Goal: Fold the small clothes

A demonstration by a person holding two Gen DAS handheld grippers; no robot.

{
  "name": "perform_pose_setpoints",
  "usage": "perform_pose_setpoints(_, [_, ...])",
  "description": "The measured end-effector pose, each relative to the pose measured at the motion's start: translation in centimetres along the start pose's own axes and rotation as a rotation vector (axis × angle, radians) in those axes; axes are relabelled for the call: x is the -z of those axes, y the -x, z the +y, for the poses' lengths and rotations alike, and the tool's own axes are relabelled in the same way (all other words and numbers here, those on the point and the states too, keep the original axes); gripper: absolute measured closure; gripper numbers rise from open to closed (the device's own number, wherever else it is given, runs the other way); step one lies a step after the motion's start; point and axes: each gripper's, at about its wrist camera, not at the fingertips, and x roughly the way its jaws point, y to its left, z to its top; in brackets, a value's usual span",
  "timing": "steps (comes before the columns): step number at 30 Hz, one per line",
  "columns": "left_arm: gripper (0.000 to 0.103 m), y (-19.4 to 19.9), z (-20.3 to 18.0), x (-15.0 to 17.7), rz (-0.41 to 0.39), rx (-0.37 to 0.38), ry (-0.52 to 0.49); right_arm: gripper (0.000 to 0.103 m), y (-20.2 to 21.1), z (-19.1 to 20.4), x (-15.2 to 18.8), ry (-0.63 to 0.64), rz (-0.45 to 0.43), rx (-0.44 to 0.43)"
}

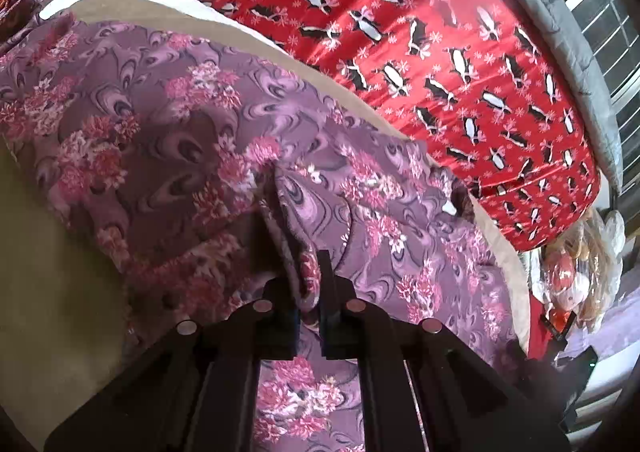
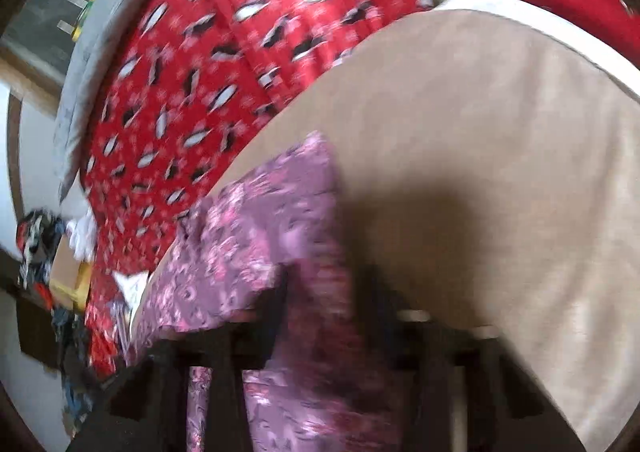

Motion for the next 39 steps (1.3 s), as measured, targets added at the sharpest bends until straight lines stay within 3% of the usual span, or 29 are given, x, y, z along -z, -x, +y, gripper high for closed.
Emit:
perform_pose_setpoints(2, [0.098, -0.5, 0.5, 0.2, 0.021, -0.007, -0.004, 0.099, 1.5, 0.2, 0.2, -0.008, -0.109, -0.020])
perform_pose_setpoints(3, [0.095, -1.1, 0.7, 0.2, 0.036, -0.022, -0.012, 0.099, 1.5, -0.1, 0.5, -0.020, -0.118, -0.010])
perform_pose_setpoints(6, [0.095, -0.7, 2.0, -0.3, 0.059, 0.026, 0.055, 0.098, -1.8, -1.7, 1.8, -0.016, 0.067, 0.122])
perform_pose_setpoints(7, [0.095, 0.0, 2.3, -0.5, 0.043, 0.049, 0.080, 0.097, -1.4, -2.0, 2.0, -0.032, 0.051, 0.112])
perform_pose_setpoints(9, [0.095, 2.0, 2.2, -0.9, -0.048, 0.058, 0.079, 0.091, 1.0, -0.9, 2.1, -0.018, -0.065, 0.140])
perform_pose_setpoints(10, [0.092, 2.6, 1.9, -0.9, -0.089, 0.048, 0.055, 0.091, 2.1, 0.1, 2.2, 0.017, -0.123, 0.130])
perform_pose_setpoints(12, [0.081, 2.0, 1.3, -0.7, -0.086, 0.042, 0.014, 0.091, 2.8, 2.3, 2.6, 0.099, -0.156, 0.107])
perform_pose_setpoints(15, [0.081, -1.5, 1.5, -0.1, 0.019, -0.031, 0.005, 0.088, 0.7, 5.2, 3.9, 0.206, -0.053, 0.088])
perform_pose_setpoints(16, [0.081, -1.8, 1.8, -0.1, 0.022, -0.029, 0.015, 0.088, -0.4, 6.3, 4.7, 0.239, -0.008, 0.085])
perform_pose_setpoints(21, [0.081, 1.1, 3.5, -1.2, 0.016, 0.071, 0.134, 0.088, -4.4, 11.8, 8.3, 0.327, 0.113, -0.040])
perform_pose_setpoints(24, [0.073, 3.9, 5.9, -2.9, -0.024, 0.131, 0.201, 0.088, -7.4, 16.2, 10.2, 0.352, 0.192, -0.132])
perform_pose_setpoints(25, [0.062, 4.8, 6.7, -3.7, -0.044, 0.120, 0.208, 0.088, -8.4, 17.7, 10.8, 0.351, 0.217, -0.169])
perform_pose_setpoints(26, [0.058, 6.1, 8.2, -4.9, -0.075, 0.082, 0.210, 0.088, -9.6, 19.2, 11.6, 0.347, 0.246, -0.211])
perform_pose_setpoints(28, [0.057, 8.2, 10.9, -6.3, -0.131, 0.000, 0.211, 0.085, -11.9, 21.3, 13.4, 0.340, 0.339, -0.302])
perform_pose_setpoints(29, [0.057, 9.8, 13.3, -7.6, -0.175, -0.064, 0.220, 0.072, -13.3, 22.1, 14.8, 0.370, 0.392, -0.311])
perform_pose_setpoints(32, [0.053, 13.4, 19.2, -9.9, -0.268, -0.215, 0.253, 0.071, -12.8, 23.6, 17.7, 0.590, 0.251, -0.272])
perform_pose_setpoints(34, [0.042, 14.3, 21.8, -10.8, -0.273, -0.301, 0.230, 0.072, -12.5, 23.5, 17.9, 0.584, 0.240, -0.270])
perform_pose_setpoints(39, [0.037, 13.9, 24.4, -11.3, -0.245, -0.387, 0.063, 0.072, -12.7, 23.0, 17.6, 0.542, 0.255, -0.308])
